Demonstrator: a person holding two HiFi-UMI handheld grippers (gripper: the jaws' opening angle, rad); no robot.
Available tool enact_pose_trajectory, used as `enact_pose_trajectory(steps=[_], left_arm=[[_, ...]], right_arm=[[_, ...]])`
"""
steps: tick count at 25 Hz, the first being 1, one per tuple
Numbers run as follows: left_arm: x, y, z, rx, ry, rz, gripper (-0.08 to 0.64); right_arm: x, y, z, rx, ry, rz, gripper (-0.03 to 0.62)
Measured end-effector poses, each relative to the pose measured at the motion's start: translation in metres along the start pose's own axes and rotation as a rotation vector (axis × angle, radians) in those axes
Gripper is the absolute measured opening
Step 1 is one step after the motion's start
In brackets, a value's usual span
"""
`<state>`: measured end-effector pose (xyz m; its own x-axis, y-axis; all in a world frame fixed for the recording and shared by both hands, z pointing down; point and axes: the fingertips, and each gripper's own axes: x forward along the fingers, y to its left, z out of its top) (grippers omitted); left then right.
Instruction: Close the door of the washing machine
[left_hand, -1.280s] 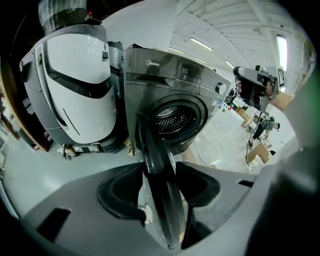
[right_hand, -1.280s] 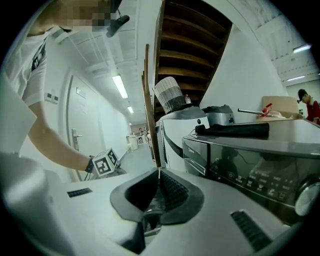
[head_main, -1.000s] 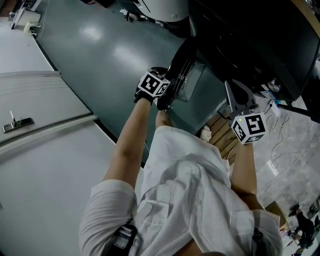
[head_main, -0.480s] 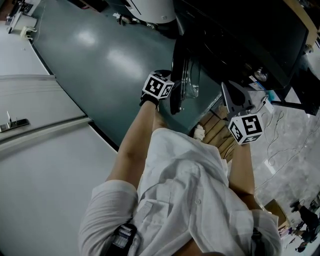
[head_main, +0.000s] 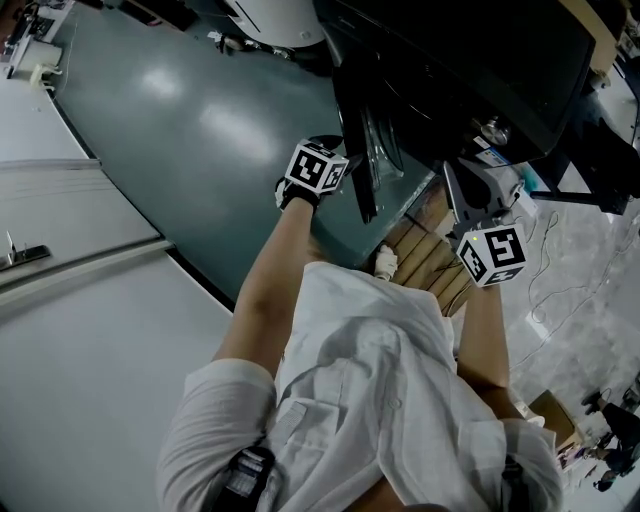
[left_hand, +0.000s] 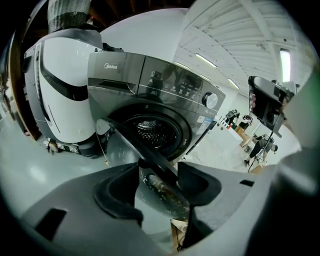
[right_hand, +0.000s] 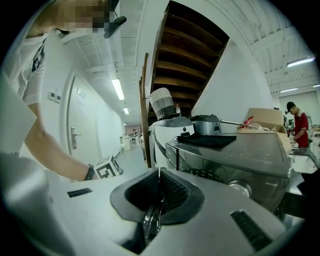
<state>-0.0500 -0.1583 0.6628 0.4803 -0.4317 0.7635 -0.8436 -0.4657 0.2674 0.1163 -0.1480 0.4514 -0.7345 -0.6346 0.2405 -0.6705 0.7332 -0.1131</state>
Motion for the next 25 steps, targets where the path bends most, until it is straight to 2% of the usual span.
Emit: enact_pose_trajectory(steps=[8,18,25], left_arm=[[0.021,-0.021,0.02,-0.033,-0.033,-0.033,0.256],[0.045,-0.043,0.044,0.04,-0.029,-0.103,0.279],[0.065,-0.053,0.062,0.15,-0.041,-0.109,0.279]], right_arm=[[-0.023,-0.042,0.002,0.014,-0.016,-0.076,0.031],[-0.033,-0.073,0.003,0.041,-0.03,-0.135,0.031],[-0.036,-0.095,0.003,0.03,-0.028,-0.19,0.031]])
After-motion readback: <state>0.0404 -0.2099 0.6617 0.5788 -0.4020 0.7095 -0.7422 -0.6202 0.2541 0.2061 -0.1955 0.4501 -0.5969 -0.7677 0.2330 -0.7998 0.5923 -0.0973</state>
